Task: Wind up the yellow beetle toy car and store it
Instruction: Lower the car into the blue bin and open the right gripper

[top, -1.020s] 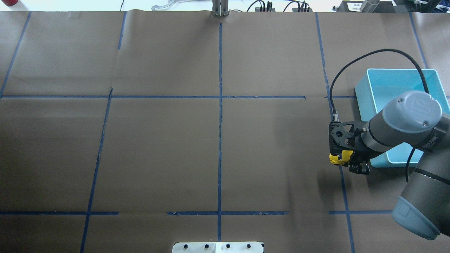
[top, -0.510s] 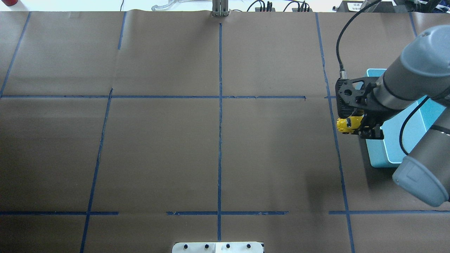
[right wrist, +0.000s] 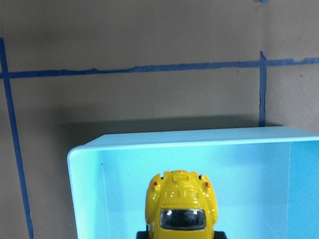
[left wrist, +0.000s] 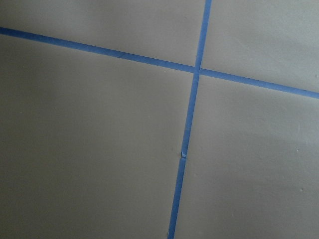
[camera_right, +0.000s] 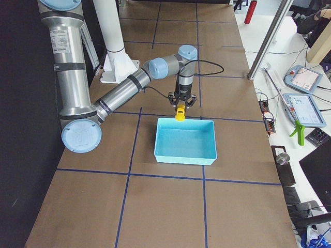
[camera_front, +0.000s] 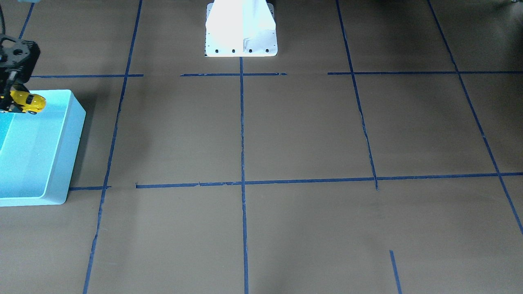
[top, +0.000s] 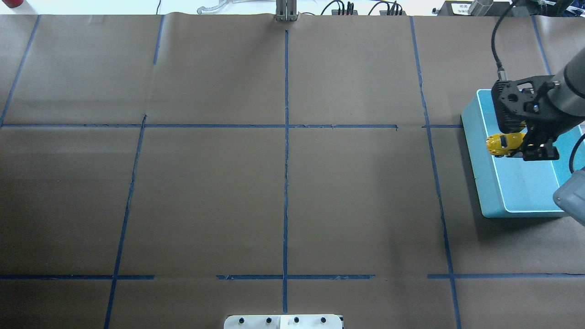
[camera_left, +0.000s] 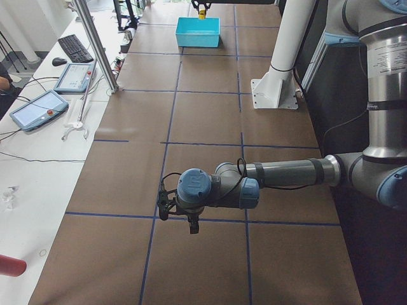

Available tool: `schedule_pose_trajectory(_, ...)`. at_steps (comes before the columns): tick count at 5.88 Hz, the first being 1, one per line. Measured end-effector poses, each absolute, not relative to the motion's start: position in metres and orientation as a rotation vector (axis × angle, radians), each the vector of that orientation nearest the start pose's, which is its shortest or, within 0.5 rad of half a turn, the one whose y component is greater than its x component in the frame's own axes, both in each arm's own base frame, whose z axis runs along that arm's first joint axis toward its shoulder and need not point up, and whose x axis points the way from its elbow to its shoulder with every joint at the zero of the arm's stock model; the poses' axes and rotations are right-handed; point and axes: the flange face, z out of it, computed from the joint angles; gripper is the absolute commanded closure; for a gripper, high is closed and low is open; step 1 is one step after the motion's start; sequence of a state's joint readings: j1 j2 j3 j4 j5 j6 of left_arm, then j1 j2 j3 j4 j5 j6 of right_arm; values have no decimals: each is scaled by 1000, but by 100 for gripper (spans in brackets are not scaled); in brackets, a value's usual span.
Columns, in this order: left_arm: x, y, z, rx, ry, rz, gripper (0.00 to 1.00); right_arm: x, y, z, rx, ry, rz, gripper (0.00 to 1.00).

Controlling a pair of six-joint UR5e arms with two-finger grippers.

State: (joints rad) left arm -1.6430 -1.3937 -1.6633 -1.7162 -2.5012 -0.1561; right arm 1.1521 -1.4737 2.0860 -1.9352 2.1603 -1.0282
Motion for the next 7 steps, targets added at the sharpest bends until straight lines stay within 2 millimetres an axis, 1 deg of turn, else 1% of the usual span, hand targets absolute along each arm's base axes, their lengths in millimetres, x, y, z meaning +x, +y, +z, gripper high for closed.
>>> schedule_pose_trajectory(1, -84, -408, 663, 24, 932, -181, 0, -108, -483, 449, 452, -561, -1458, 100)
schedule_pose_trajectory(2, -84, -406, 661, 25, 930, -180, 0, -108, -495, 486, 487, -567, -1431, 100)
schedule_pose_trajectory(3, -83, -405, 661, 25, 928, -180, 0, -119, -496, 523, 539, -571, -1399, 100)
schedule_pose_trajectory(4, -83, -405, 662, 23, 925, -179, 0, -139, -491, 548, 573, -577, -1402, 100)
schedule_pose_trajectory(5, -83, -405, 662, 22, 922, -179, 0, -167, -483, 561, 574, -585, -1434, 100)
schedule_pose_trajectory(6, -82, -406, 662, 22, 921, -179, 0, -189, -476, 566, 563, -589, -1462, 100)
schedule_pose_trajectory(7, -83, -406, 662, 22, 920, -179, 0, -198, -473, 571, 551, -591, -1474, 100)
